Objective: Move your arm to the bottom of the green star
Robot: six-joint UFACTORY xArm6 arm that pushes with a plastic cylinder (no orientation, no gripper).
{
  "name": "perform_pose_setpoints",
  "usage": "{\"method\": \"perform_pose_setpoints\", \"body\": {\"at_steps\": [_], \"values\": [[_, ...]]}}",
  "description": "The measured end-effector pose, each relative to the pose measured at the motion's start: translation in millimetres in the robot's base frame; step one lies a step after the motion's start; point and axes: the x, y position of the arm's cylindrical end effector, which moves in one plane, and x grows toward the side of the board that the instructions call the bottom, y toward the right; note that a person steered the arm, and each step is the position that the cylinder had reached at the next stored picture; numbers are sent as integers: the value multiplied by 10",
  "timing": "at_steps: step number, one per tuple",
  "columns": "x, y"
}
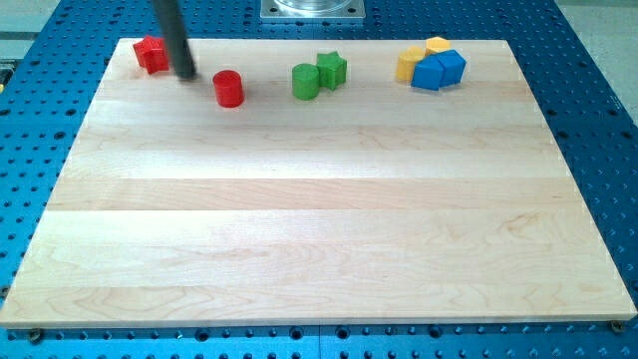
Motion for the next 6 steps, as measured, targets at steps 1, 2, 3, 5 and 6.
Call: {"method": "perform_pose_setpoints", "body": {"at_steps": [1,2,3,5,6], "values": [[-455,867],[-227,2042],[253,2195],[838,1777],[647,2085]]}}
